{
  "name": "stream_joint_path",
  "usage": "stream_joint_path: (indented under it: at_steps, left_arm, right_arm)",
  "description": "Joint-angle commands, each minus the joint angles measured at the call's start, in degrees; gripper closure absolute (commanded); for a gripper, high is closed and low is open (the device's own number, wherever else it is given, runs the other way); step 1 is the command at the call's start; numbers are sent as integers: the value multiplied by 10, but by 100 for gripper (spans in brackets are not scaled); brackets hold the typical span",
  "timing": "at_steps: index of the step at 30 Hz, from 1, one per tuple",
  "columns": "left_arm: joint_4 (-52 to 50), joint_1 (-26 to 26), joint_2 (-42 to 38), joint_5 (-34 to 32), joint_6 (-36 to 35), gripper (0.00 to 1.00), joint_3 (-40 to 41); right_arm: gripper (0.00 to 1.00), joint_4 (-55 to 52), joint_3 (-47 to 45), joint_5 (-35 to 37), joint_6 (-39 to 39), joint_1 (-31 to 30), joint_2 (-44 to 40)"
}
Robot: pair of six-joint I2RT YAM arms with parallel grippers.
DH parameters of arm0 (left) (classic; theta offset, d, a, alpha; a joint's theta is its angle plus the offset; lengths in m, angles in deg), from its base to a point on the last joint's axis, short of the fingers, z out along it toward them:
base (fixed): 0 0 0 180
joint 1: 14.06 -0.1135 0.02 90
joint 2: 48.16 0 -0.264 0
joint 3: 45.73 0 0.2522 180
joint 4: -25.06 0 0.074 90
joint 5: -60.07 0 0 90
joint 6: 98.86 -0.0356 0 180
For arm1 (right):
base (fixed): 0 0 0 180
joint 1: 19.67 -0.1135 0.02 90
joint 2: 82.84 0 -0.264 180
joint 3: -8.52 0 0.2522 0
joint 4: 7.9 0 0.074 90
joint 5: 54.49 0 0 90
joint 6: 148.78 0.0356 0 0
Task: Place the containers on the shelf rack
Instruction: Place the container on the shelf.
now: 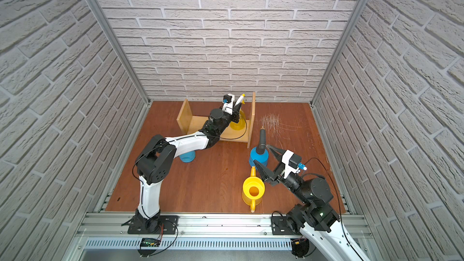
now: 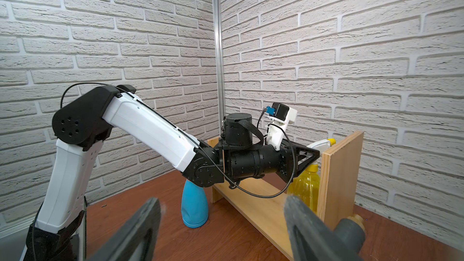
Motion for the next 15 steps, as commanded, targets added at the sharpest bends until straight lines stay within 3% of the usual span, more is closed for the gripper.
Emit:
stream_joint_path:
  at_steps: [1,9,15]
  left_arm:
    - [36,-3,18,-2,11,100,-29]
    - [29,-4,33,7,14,100,-35]
    - [20,-3,26,24,22,79,-25]
  right_arm:
    - [18,32,-5,-3,3,-4,-8]
    - [17,31,-6,-4,3,-3,-9]
    - [17,33,-6,-3,4,-3,-9]
